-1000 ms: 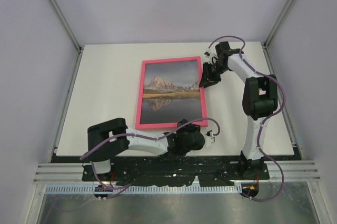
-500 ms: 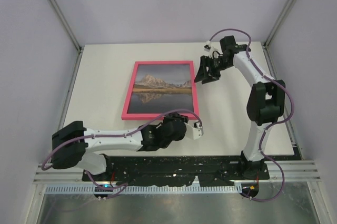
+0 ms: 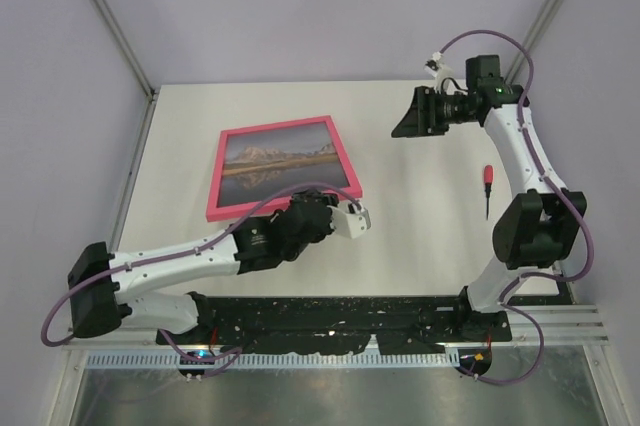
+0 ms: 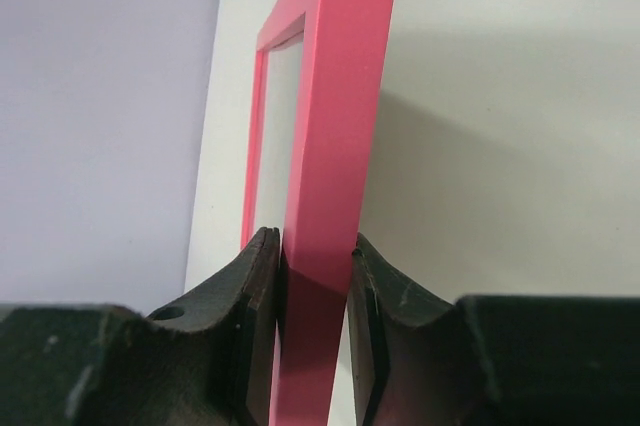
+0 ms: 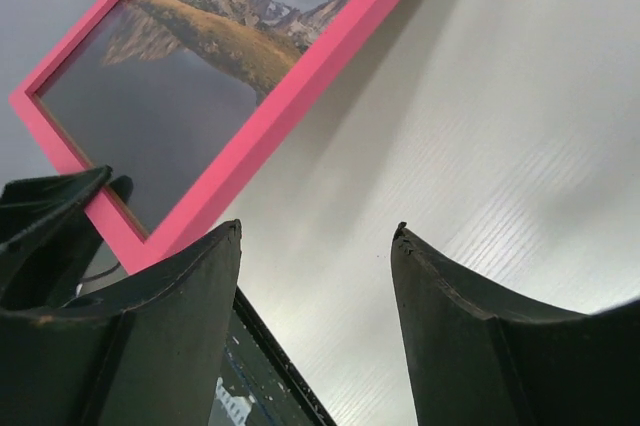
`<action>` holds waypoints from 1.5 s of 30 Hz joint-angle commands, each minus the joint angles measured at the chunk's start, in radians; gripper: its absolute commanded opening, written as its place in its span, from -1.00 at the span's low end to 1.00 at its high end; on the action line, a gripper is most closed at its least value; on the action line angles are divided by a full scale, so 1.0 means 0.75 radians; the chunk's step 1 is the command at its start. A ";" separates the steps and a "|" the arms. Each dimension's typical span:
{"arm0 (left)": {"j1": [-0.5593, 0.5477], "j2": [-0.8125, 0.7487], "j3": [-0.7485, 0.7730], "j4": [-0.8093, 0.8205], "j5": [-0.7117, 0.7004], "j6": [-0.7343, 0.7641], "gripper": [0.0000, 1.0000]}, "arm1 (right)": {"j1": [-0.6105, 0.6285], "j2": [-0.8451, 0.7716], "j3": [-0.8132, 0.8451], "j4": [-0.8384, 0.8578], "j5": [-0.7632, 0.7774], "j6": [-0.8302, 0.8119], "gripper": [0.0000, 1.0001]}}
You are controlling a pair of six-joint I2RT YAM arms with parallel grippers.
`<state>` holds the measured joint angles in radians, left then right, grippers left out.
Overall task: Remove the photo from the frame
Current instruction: Turn over the photo frame at the center of the board.
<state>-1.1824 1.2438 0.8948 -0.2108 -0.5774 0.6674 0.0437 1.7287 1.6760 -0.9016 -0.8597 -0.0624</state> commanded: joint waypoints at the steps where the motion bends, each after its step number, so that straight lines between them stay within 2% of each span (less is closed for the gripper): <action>1: 0.071 -0.069 0.242 -0.085 0.009 -0.037 -1.00 | -0.038 -0.149 -0.146 0.132 -0.101 -0.066 0.32; 12: 0.200 0.074 0.686 -0.422 0.146 -0.200 -1.00 | -0.040 -0.300 -0.390 0.253 -0.097 -0.105 0.33; 16: 0.284 0.166 0.905 -0.557 0.221 -0.292 -1.00 | -0.038 -0.343 -0.412 0.249 -0.091 -0.142 0.33; 22: 0.429 0.340 1.336 -0.790 0.348 -0.456 -1.00 | -0.040 -0.376 -0.437 0.249 -0.050 -0.158 0.33; 28: 0.527 0.467 1.605 -0.932 0.402 -0.528 -1.00 | -0.038 -0.388 -0.459 0.263 -0.022 -0.103 0.33; 36: 0.636 0.485 1.779 -0.940 0.422 -0.591 -1.00 | -0.040 -0.429 -0.482 0.284 -0.018 -0.074 0.33; 45: 0.754 0.363 1.697 -0.826 0.402 -0.736 -1.00 | -0.038 -0.440 -0.490 0.302 0.013 -0.044 0.33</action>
<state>-0.6525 1.6150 2.1731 -0.9630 -0.2775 0.2375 0.0135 1.4384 1.3083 -0.7143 -0.8635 -0.1169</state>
